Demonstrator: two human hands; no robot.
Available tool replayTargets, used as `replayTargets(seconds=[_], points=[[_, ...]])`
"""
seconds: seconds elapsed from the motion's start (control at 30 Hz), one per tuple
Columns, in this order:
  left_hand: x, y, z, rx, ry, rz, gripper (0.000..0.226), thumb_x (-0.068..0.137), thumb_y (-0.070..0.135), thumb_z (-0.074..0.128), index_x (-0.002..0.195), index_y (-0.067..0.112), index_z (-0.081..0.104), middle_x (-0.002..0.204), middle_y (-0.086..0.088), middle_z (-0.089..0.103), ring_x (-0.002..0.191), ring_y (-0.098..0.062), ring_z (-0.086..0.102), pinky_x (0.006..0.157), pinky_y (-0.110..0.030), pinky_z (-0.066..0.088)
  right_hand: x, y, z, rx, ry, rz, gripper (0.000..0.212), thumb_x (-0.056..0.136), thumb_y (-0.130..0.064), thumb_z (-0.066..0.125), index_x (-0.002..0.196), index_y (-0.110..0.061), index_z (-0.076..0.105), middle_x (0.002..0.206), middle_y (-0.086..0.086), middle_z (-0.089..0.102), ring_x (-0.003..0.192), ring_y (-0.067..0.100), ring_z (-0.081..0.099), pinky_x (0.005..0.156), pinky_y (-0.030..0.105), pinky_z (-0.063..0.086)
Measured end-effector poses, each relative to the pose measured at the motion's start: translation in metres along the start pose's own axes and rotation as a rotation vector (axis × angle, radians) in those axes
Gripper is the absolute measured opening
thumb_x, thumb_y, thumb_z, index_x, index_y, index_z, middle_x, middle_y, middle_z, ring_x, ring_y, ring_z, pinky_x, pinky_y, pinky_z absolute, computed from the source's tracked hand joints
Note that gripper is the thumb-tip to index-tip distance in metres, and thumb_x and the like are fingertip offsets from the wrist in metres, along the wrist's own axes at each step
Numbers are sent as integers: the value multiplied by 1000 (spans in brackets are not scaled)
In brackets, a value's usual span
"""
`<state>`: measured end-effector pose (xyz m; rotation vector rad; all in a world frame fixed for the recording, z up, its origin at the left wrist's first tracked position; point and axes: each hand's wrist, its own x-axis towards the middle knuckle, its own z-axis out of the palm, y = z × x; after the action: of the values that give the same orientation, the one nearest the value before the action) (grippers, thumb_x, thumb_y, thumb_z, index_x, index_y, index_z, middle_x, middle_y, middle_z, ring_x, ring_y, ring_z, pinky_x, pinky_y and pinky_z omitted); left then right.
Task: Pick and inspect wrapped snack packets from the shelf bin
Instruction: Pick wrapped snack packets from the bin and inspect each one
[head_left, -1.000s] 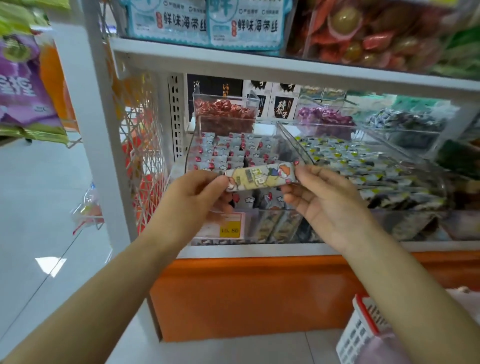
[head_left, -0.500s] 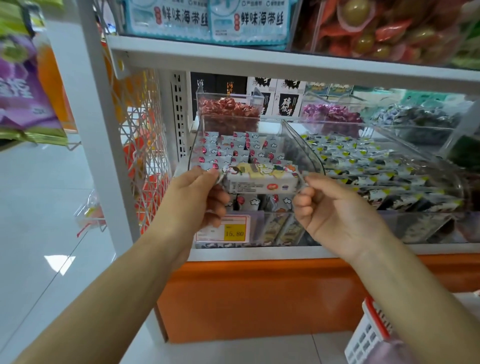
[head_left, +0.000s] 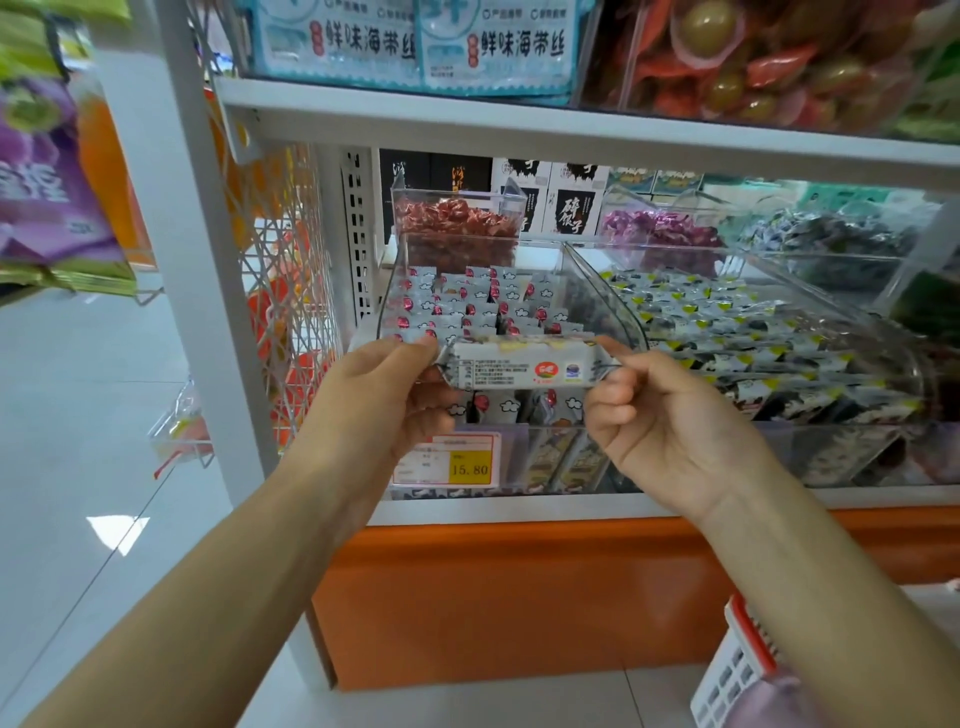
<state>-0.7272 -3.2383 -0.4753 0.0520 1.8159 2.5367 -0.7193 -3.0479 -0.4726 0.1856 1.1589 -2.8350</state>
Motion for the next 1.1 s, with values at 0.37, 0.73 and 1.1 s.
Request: replayTargets(seconds=[0.37,0.73,1.1], points=[[0,1,-6,105,-94,124,51,68,30,67,112,9,53,100,-17,69,86,-25,71,71,-25,56,-2,-1,-3,-270,-94,-94,34,65,-6,65,97,0,61,63,6,56,49,10,56,43,18,46],[-3,1,-6,62,-151,135,15,86,10,57,99,3,57,99,-18,70,91,-26,70,72,-23,56,0,3,-8,-549,3,-330,15,93,-13,53,80,-8,60,50,-1,56,46,14,57,41,21,44],[-2,3,-5,20,-97,107,11,87,17,56,81,7,56,94,-16,72,86,-27,71,67,-22,56,-2,0,-6,-423,-54,-324,21,93,2,43,93,-7,62,54,3,59,51,16,60,46,23,49]])
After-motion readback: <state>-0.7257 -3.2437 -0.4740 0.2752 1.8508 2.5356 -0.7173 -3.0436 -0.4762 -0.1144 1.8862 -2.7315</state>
